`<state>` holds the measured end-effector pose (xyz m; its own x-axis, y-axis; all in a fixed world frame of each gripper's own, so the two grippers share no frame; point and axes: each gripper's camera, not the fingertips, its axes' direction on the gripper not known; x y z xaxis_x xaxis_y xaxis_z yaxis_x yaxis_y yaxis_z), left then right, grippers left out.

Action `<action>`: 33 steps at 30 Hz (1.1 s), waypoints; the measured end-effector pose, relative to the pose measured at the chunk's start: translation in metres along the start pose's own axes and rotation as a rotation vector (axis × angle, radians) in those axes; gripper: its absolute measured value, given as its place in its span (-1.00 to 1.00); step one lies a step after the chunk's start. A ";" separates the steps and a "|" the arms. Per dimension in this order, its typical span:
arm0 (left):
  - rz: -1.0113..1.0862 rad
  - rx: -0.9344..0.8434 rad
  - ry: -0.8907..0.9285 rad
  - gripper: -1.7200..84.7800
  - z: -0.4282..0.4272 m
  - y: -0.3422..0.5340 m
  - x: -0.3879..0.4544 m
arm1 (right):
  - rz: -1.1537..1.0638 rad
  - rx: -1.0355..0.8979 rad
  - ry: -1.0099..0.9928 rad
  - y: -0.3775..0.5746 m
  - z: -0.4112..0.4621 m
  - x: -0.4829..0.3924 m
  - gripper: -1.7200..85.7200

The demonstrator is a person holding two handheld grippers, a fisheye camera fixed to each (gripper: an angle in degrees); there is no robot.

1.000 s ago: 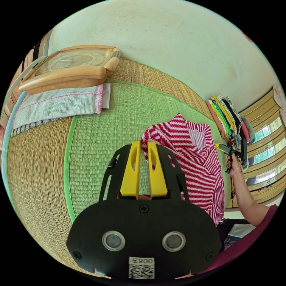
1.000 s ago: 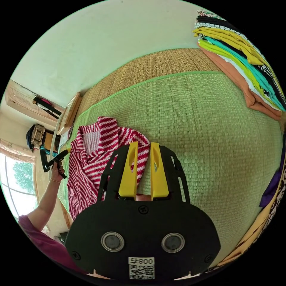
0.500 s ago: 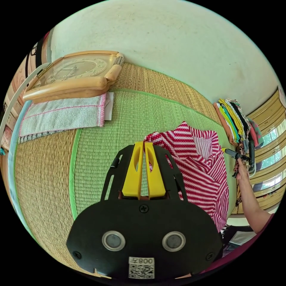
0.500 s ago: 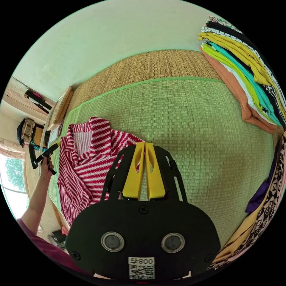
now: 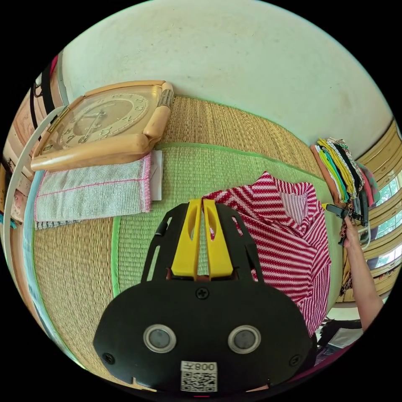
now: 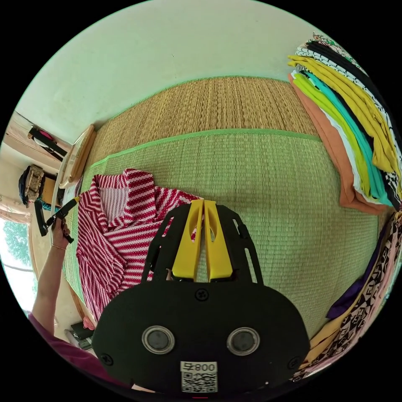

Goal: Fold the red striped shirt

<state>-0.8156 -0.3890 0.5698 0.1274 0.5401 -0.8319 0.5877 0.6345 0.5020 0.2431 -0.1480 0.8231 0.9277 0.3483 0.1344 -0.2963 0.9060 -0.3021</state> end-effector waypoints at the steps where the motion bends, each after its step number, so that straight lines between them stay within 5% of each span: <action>1: -0.015 0.021 0.018 -0.94 -0.007 0.006 -0.001 | 0.006 0.007 -0.017 0.003 0.000 0.003 -0.96; 10: 0.000 0.085 0.131 -0.94 -0.056 0.047 0.018 | -0.035 0.135 -0.180 0.044 -0.018 0.017 -0.96; 14: -0.008 0.021 0.069 -0.95 -0.058 0.059 0.026 | -0.076 0.000 -0.122 0.044 0.021 0.006 -0.96; 24: 0.088 0.030 0.252 -0.96 -0.148 0.146 0.056 | -0.213 0.069 -0.262 0.133 -0.015 0.014 -0.96; 29: 0.019 -0.073 0.265 -0.95 -0.156 0.204 0.048 | -0.253 -0.098 -0.182 0.205 0.017 0.010 -0.96; 33: -0.060 -0.008 0.263 -0.95 -0.202 0.221 0.046 | -0.172 -0.044 -0.244 0.217 0.008 0.035 -0.96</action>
<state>-0.8410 -0.1127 0.6898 -0.1202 0.6259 -0.7706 0.5814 0.6736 0.4564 0.2096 0.0631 0.7700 0.8798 0.2429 0.4086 -0.1244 0.9473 -0.2953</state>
